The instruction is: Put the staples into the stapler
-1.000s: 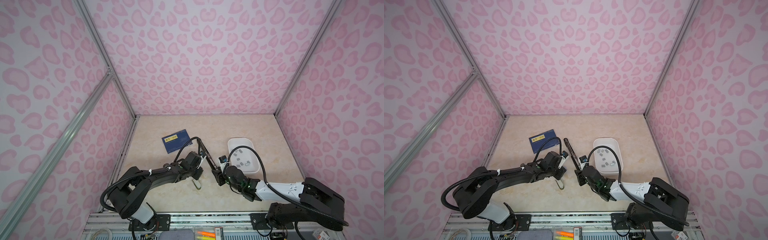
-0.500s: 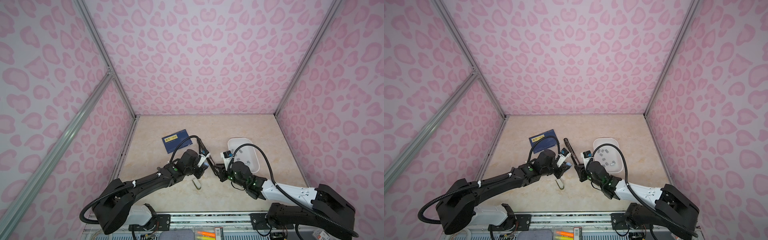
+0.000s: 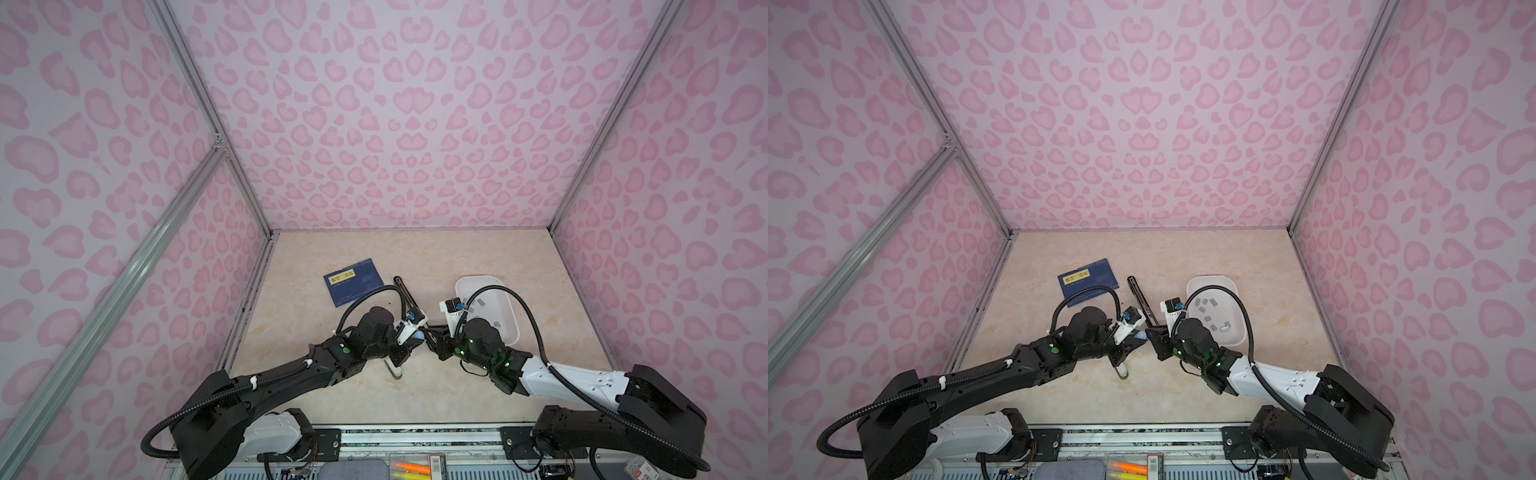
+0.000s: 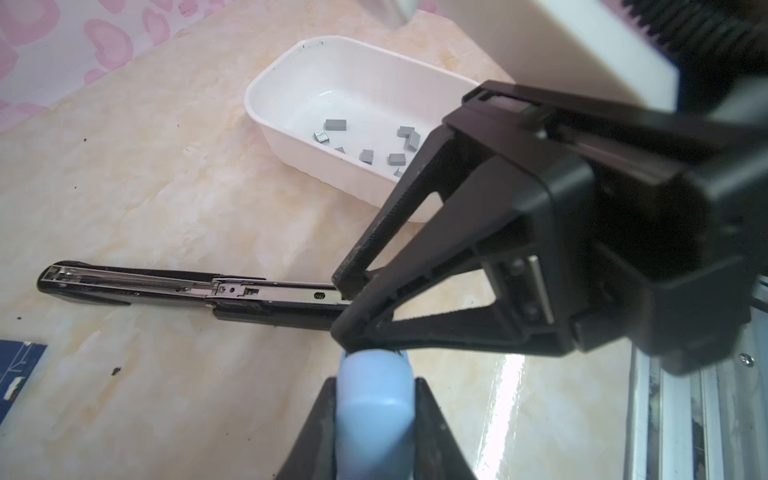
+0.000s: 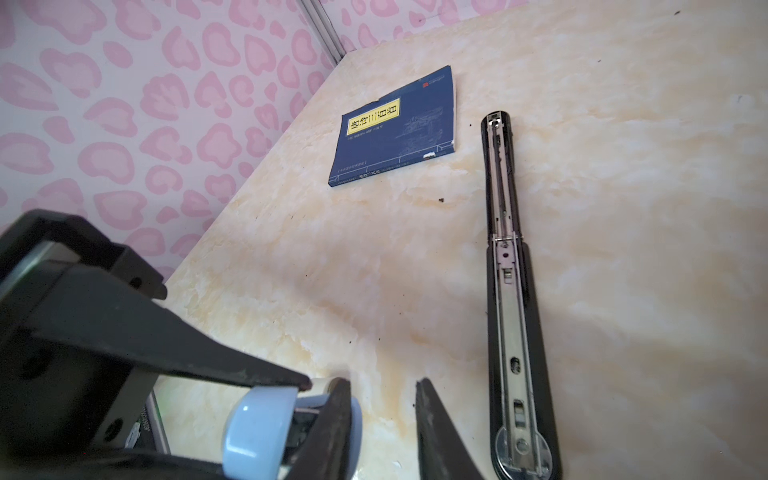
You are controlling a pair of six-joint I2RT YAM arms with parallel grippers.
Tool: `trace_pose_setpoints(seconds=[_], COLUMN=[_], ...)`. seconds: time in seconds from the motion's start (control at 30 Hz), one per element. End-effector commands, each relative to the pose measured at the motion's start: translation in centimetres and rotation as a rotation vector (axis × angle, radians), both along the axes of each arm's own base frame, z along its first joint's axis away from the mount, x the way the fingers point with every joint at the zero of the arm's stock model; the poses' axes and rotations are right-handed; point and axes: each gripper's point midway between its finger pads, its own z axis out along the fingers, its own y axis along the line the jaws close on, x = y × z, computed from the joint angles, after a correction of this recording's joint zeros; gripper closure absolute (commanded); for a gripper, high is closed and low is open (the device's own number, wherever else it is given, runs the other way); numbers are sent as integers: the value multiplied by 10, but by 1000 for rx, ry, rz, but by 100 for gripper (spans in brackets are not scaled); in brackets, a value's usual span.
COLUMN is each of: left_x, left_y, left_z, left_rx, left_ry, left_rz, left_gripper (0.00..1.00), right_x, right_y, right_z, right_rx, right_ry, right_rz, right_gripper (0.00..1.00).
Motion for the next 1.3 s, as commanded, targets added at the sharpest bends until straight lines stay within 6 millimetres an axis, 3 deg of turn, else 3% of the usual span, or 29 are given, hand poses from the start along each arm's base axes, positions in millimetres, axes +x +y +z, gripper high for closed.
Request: trace_pose_setpoints(seconds=[0.0,0.17,0.53,0.93,1.07,1.27], left_x=[8,20,13,8,6,-13], left_y=[-10,-8,-19,-16,-13,-5], left_z=[26,43,62,70,65,70], left_rx=[-75,-117,-206,-267,-247,-263], left_ry=[-78,-125,-106,-112,-117,-180], left_rz=[-9,58,13,16,12,-81], left_gripper=[97,97,96,96,96,96], right_x=[-3,-5,-16,-25,-25,-42], right_y=[3,-2,5,9,0,-9], right_z=[-5,-16,-22,-4,0,14], right_rx=[7,12,44,56,18,45], right_ry=[24,47,49,-26,-80,-238], right_rz=[14,-4,33,63,61,136], right_gripper=[73,78,79,77,67,43])
